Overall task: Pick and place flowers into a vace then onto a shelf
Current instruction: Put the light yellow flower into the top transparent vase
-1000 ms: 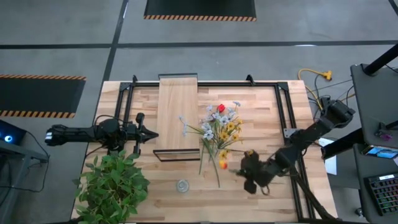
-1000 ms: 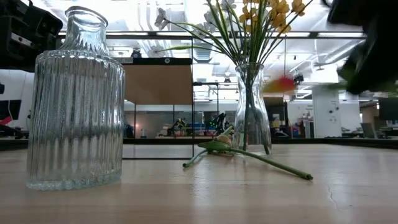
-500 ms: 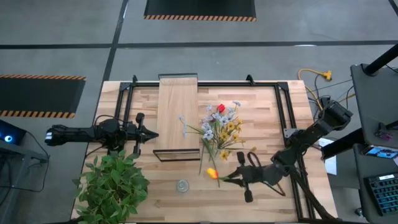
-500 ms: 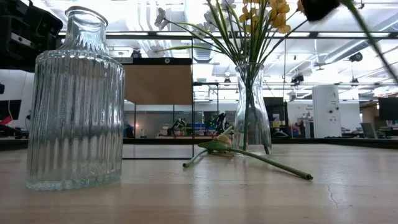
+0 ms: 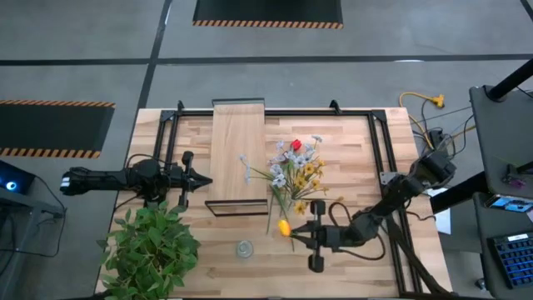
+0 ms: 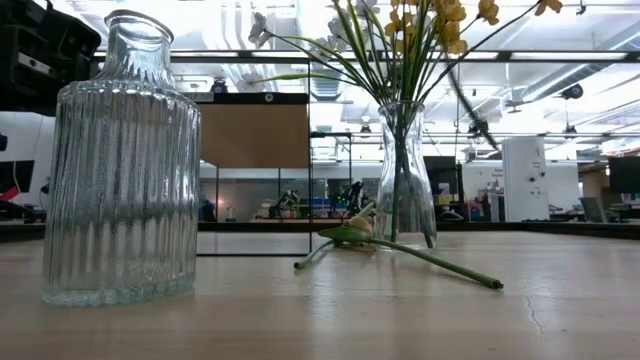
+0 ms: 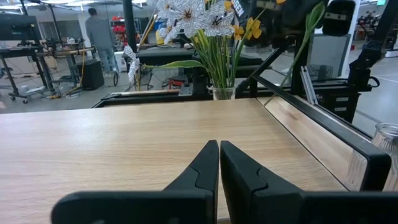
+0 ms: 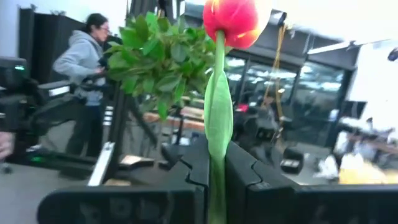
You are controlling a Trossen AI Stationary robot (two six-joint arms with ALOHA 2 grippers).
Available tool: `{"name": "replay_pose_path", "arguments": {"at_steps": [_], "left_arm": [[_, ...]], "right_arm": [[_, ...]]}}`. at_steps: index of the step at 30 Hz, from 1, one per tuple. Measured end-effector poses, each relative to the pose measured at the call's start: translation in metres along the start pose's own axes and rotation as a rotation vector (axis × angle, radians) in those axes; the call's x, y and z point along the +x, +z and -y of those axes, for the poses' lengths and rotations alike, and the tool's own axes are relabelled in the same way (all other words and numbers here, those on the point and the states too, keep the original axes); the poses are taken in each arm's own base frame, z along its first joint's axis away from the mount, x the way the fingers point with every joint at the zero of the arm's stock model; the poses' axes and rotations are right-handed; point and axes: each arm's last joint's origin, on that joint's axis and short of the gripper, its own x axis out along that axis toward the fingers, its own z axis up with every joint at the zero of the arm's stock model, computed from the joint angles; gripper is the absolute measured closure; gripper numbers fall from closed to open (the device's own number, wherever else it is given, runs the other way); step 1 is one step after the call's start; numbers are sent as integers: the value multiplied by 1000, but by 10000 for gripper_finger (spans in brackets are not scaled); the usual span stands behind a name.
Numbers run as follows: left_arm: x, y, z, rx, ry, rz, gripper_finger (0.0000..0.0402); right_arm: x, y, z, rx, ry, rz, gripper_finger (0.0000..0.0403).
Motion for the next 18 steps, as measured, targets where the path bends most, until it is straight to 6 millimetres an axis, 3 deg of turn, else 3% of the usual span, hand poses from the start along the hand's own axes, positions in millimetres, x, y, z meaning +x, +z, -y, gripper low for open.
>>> {"name": "replay_pose_path", "arguments": {"at_steps": [6, 10, 18], "left_arm": [[0, 0, 0, 0, 0, 0, 402], [0, 0, 0, 0, 0, 0, 402], [0, 0, 0, 0, 0, 0, 402]], "right_arm": [[31, 17, -1, -72, -65, 55, 390], [45, 32, 6, -123, -208, 44, 390], [65, 33, 33, -72, -332, 40, 390]]}}
